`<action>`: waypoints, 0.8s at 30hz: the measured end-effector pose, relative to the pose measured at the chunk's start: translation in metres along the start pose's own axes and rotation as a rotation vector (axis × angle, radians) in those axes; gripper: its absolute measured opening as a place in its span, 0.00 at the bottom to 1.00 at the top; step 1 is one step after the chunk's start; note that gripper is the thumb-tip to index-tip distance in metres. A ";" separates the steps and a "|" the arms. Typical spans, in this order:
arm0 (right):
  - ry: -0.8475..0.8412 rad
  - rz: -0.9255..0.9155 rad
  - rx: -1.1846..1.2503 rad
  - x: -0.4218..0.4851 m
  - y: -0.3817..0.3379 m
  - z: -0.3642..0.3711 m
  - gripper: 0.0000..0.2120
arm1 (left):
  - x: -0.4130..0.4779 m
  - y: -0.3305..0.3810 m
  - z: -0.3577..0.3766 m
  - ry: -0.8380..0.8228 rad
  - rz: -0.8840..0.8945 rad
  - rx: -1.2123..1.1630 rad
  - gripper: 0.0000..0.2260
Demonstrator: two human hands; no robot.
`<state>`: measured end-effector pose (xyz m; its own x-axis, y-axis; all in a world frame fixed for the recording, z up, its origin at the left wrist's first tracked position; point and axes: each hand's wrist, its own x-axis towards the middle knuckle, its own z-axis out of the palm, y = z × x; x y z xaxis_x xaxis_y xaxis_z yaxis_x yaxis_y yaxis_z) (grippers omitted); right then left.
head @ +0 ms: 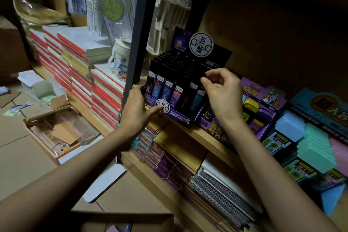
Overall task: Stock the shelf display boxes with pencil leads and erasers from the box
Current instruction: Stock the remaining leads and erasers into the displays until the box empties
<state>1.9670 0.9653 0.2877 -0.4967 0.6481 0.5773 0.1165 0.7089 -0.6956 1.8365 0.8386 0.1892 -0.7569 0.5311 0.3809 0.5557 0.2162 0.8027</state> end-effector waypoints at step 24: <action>-0.125 -0.025 -0.531 -0.001 -0.011 0.001 0.13 | -0.014 -0.010 -0.025 -0.080 0.040 0.063 0.31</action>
<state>1.9651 0.9569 0.2943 -0.5995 0.6143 0.5131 0.5053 0.7876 -0.3525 1.8331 0.8080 0.1874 -0.7050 0.6038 0.3720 0.6075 0.2435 0.7561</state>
